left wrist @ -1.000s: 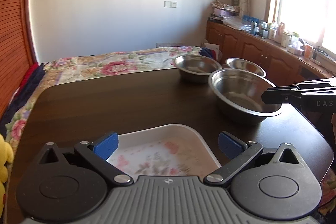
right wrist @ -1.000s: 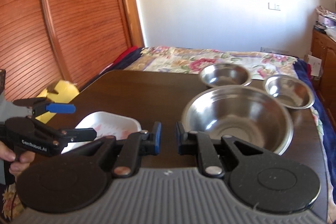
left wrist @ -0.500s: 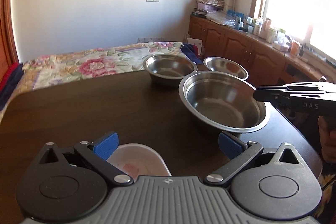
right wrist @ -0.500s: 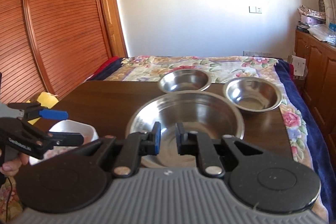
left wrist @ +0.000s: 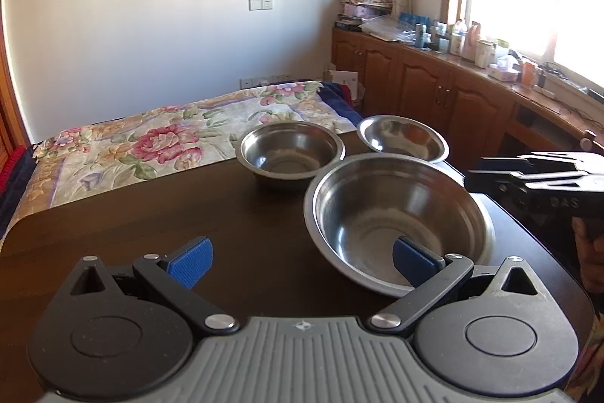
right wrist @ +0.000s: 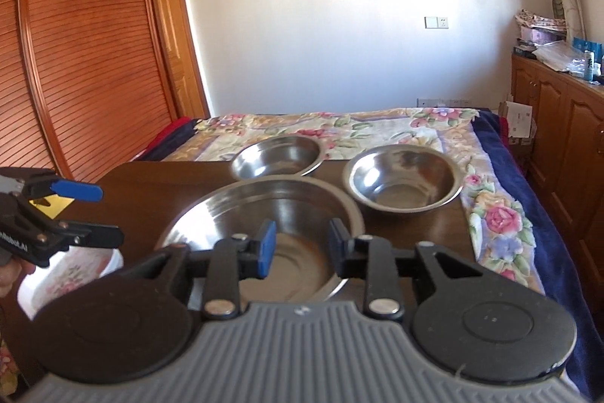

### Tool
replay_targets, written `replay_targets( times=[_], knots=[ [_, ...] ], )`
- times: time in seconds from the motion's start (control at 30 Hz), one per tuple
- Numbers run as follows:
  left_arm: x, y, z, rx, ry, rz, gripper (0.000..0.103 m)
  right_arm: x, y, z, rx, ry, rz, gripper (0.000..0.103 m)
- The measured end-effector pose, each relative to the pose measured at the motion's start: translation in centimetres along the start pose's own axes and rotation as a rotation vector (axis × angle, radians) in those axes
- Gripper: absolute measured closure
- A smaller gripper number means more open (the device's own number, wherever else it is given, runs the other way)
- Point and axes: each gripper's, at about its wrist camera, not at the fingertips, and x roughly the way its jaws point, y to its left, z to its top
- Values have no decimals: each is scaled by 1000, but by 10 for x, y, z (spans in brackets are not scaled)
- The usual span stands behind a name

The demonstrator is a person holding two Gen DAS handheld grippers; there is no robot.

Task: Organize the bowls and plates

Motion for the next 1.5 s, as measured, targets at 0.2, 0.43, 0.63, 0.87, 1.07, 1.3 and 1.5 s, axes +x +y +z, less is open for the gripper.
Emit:
replay_targets(
  times=[0.2, 0.43, 0.63, 0.87, 1.07, 1.3, 1.5],
  knots=[
    [20, -2, 5, -20, 9, -19, 6, 6, -16, -1, 12, -13, -24, 40],
    [43, -6, 2, -17, 49, -11, 25, 18, -24, -9, 33, -17, -17, 22],
    [49, -6, 2, -40, 34, -19, 29, 24, -24, -12, 50, -23, -22, 16],
    [57, -10, 1, -33, 53, -13, 49, 31, -24, -16, 58, -2, -33, 16],
    [62, -10, -1, -41, 71, -37, 66, 34, -27, -17, 83, 15, -23, 38],
    [64, -12, -2, -44, 72, -44, 79, 37, -28, -20, 106, 33, -15, 61],
    [57, -15, -3, -60, 67, -52, 80, 37, -23, -22, 119, 41, 14, 73]
  ],
)
